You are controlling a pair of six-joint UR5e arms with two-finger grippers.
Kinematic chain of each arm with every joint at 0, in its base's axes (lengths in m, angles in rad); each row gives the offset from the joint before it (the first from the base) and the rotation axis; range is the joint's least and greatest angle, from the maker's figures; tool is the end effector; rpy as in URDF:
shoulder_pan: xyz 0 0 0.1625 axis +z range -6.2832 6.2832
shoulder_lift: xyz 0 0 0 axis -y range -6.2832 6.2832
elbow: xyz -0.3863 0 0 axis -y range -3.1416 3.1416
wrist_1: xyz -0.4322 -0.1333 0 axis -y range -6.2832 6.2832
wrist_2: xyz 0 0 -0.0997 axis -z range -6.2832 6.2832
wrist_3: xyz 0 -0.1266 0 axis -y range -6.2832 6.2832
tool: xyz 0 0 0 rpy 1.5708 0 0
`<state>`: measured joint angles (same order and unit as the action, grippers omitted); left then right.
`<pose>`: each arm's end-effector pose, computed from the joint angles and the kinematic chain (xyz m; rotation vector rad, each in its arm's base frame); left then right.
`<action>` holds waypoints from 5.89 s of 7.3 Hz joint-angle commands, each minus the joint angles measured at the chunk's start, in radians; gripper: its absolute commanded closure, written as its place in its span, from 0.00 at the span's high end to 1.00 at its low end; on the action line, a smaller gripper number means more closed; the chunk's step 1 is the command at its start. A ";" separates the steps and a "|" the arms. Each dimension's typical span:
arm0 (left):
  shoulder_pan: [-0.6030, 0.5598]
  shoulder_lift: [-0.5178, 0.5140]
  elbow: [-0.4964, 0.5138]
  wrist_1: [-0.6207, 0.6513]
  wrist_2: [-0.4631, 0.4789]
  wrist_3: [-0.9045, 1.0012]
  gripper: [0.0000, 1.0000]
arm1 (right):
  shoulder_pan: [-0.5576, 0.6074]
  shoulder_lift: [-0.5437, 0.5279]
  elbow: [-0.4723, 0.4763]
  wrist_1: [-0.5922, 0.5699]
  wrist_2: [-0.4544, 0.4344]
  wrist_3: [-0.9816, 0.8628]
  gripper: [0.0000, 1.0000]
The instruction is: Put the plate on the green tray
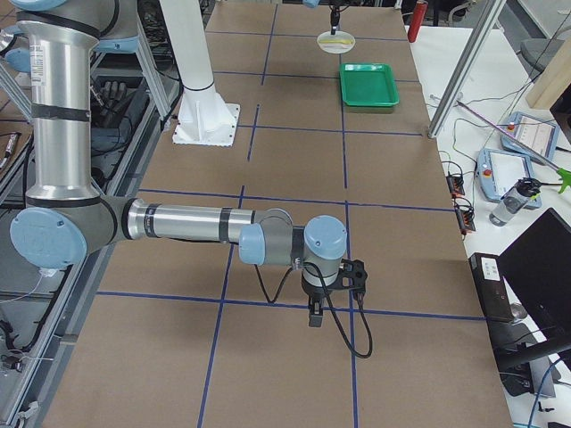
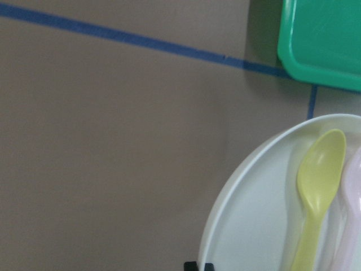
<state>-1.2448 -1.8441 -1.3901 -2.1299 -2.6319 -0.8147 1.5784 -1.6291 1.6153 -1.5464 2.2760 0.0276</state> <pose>0.1870 -0.6243 0.4831 -0.0560 1.1715 -0.0859 0.0551 -0.5100 0.6494 0.0031 -0.7053 0.0300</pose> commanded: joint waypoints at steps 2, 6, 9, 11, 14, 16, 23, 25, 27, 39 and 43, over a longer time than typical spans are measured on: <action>0.050 -0.309 0.322 0.008 0.136 -0.001 0.00 | 0.000 0.000 0.000 0.000 -0.001 0.000 1.00; 0.152 -0.424 0.500 -0.076 0.155 -0.098 0.00 | 0.000 0.000 0.000 0.000 0.000 0.000 1.00; 0.157 -0.435 0.523 -0.084 0.156 -0.175 0.00 | 0.000 0.000 0.000 0.000 0.000 0.000 1.00; 0.182 -0.432 0.522 -0.085 0.241 -0.178 0.63 | 0.000 0.000 0.000 0.000 0.000 0.000 1.00; 0.128 -0.420 0.469 -0.070 0.248 -0.176 1.00 | 0.000 0.000 0.000 0.000 0.000 0.000 1.00; 0.061 -0.220 0.209 0.025 0.248 -0.138 1.00 | 0.000 0.000 0.000 0.000 -0.001 0.000 1.00; -0.338 0.245 -0.134 0.361 0.256 0.784 1.00 | 0.000 0.000 0.000 0.000 0.000 0.000 1.00; -0.386 0.333 -0.156 0.366 0.254 0.867 1.00 | 0.000 0.000 0.000 0.000 -0.001 0.000 1.00; -0.386 0.321 -0.190 0.496 0.269 0.874 1.00 | 0.000 0.000 0.000 0.000 0.000 0.000 1.00; -0.387 0.324 -0.283 0.504 0.316 0.940 1.00 | 0.000 0.000 0.000 0.000 0.000 0.000 1.00; -0.387 0.333 -0.299 0.504 0.314 0.940 1.00 | 0.000 0.000 0.000 0.000 -0.001 0.000 1.00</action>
<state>-1.6322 -1.5130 -1.6871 -1.6260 -2.3166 0.1258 1.5784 -1.6291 1.6153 -1.5462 2.2760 0.0276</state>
